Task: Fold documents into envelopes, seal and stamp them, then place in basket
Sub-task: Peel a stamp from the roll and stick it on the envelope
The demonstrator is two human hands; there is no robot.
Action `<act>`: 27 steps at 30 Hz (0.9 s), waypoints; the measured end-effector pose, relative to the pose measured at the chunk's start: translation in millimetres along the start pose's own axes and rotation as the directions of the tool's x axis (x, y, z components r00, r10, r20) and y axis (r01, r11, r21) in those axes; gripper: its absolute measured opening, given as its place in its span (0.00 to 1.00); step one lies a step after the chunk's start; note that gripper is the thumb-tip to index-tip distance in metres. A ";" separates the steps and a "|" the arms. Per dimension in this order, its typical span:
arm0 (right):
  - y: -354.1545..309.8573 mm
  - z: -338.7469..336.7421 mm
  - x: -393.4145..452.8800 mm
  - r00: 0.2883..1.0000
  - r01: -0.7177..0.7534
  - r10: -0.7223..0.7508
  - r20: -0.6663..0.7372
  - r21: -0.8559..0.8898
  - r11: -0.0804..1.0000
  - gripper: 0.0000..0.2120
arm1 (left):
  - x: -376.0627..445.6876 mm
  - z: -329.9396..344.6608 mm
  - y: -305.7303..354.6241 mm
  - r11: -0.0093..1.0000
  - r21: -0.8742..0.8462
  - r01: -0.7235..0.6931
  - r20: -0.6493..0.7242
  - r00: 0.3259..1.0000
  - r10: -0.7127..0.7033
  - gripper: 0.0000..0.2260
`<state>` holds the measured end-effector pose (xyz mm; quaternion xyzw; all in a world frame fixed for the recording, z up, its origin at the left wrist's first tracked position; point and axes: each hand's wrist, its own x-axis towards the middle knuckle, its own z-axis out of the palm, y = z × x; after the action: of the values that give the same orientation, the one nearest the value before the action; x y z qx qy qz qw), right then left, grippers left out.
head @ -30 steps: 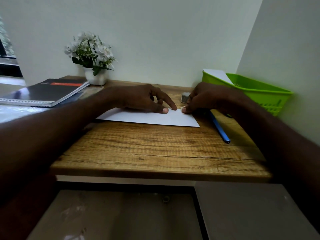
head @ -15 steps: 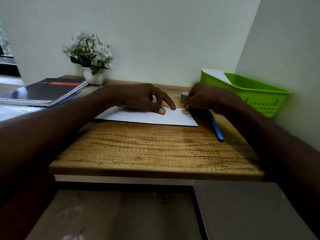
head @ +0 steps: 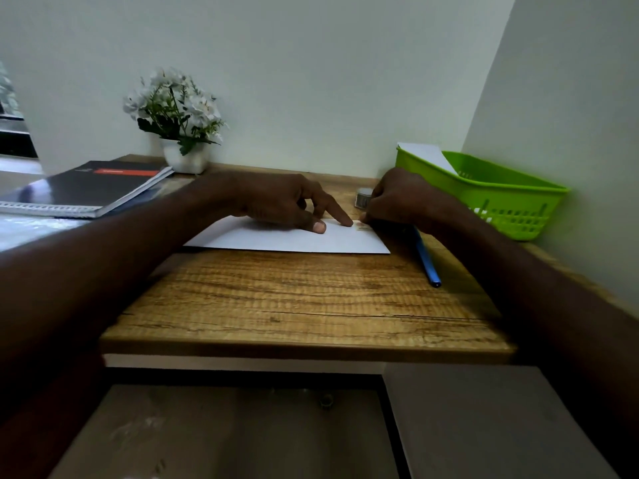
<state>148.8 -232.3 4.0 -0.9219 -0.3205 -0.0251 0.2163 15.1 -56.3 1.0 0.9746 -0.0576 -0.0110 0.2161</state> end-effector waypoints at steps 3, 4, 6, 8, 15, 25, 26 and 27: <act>-0.6 -0.7 -0.7 1.000 0.005 -0.005 -0.019 0.001 1.000 0.12 | -0.8 -0.1 0.6 1.000 0.002 -0.003 0.013 1.000 0.003 0.16; -0.5 -0.5 -1.2 0.999 0.013 -0.013 -0.031 -0.004 1.000 0.13 | -1.0 0.1 1.4 1.000 0.003 -0.002 0.015 1.000 0.002 0.16; -0.9 2.2 -1.1 0.998 0.029 -0.029 -0.053 -0.011 1.000 0.13 | -2.0 0.9 2.2 1.000 0.004 0.011 0.019 1.000 -0.011 0.17; 0.5 4.3 -0.8 0.997 0.037 -0.037 -0.061 -0.014 0.999 0.13 | -2.4 1.3 3.5 1.000 0.000 0.027 0.026 0.999 -0.027 0.20; 7.9 -9.4 -6.0 0.997 0.009 -0.021 0.074 0.155 0.988 0.07 | 1.8 -1.1 9.2 0.996 0.032 0.085 0.087 0.992 -0.087 0.20; 4.9 -23.1 -8.3 0.951 0.152 -0.139 0.277 -0.026 0.988 0.10 | 5.4 -0.9 18.1 0.990 0.069 0.123 0.106 0.986 -0.130 0.23; 4.8 -26.0 -8.9 0.939 0.155 -0.137 0.316 -0.032 0.987 0.10 | 5.0 -1.0 18.4 0.990 0.071 0.126 0.109 0.985 -0.133 0.23; 5.0 -28.1 -9.1 0.929 0.160 -0.139 0.343 -0.032 0.987 0.09 | 4.8 -1.1 18.3 0.990 0.070 0.126 0.110 0.985 -0.133 0.23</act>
<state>147.1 -252.8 25.8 -0.8912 -0.4214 0.1082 0.1279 18.0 -72.9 9.7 0.9804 -0.0065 -0.0789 0.1805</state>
